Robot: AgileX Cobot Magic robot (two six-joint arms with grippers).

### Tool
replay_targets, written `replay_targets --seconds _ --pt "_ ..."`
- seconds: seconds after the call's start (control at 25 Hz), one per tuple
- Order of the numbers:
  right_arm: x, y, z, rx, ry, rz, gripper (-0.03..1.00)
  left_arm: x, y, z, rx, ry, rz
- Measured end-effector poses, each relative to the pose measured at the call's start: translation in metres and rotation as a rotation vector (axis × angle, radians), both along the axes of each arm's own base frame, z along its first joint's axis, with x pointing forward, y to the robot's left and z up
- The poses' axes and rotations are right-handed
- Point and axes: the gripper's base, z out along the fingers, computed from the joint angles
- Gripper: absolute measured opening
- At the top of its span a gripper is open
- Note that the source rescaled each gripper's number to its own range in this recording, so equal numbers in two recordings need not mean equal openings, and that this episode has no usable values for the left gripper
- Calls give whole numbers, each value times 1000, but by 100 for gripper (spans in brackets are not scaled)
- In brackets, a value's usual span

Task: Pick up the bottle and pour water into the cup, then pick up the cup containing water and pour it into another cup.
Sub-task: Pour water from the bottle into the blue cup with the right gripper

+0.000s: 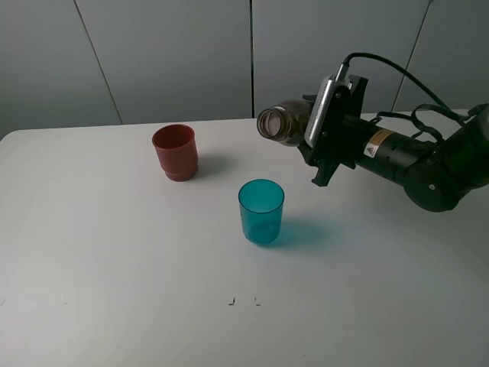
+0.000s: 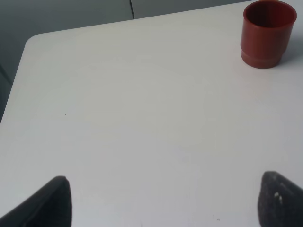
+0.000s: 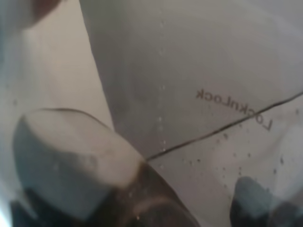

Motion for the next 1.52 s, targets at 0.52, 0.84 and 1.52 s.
replay_targets --seconds 0.52,0.84,1.52 --pt "1 -2 0 -168 -111 14 0 0 0 0 0 0 0" --pt "1 -2 0 -233 -152 28 0 0 0 0 0 0 0" --pt "2 -2 0 -317 -205 45 0 0 0 0 0 0 0"
